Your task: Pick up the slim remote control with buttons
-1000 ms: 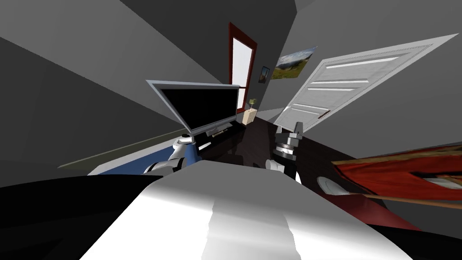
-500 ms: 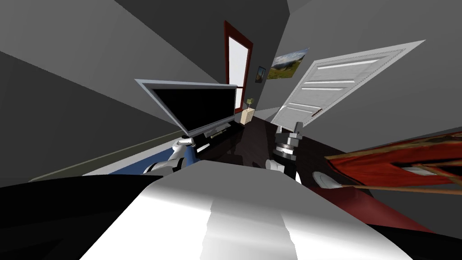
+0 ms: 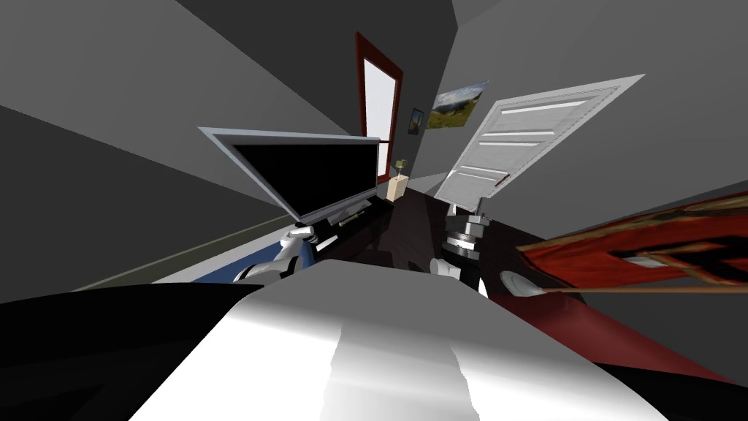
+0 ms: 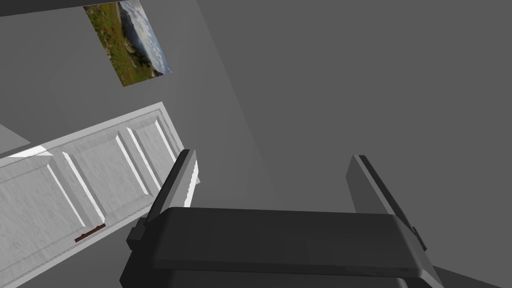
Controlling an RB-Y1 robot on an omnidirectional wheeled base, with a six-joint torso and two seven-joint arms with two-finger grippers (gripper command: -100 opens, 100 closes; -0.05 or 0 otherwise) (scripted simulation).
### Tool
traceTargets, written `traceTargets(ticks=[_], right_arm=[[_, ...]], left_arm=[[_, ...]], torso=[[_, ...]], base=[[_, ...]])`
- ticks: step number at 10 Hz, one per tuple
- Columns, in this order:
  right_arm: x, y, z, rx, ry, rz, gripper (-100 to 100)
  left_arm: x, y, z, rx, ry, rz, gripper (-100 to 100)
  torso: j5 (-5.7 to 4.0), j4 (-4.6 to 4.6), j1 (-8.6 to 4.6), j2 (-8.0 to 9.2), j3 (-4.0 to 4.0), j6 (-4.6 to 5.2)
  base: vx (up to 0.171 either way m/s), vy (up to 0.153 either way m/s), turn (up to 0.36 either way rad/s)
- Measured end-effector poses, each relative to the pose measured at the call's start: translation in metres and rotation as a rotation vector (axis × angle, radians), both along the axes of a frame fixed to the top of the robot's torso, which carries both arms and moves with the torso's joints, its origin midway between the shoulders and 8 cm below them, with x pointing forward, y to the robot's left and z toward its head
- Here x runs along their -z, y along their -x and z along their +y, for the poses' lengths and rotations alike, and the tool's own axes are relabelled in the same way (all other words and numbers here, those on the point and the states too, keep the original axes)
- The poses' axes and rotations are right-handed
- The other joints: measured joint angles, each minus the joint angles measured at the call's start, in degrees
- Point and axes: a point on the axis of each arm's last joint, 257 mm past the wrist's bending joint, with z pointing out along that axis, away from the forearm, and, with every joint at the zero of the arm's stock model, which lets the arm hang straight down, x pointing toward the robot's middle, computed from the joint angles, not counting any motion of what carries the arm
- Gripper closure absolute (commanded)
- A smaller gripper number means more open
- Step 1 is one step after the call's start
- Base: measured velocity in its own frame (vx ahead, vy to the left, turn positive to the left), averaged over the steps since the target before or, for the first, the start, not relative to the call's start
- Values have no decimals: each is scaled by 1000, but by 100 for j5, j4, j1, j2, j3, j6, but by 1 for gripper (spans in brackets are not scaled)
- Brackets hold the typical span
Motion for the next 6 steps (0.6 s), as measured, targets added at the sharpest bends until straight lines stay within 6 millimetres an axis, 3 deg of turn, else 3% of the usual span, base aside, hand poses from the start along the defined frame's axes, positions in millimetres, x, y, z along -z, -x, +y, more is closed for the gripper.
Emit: traceTargets(ticks=[6], right_arm=[[0, 0, 0, 0, 0, 0, 0]], left_arm=[[36, 33, -26, -35, 97, 77, -100]], torso=[[-3, 2, -7, 6, 4, -1]], base=[[25, 16, -51]])
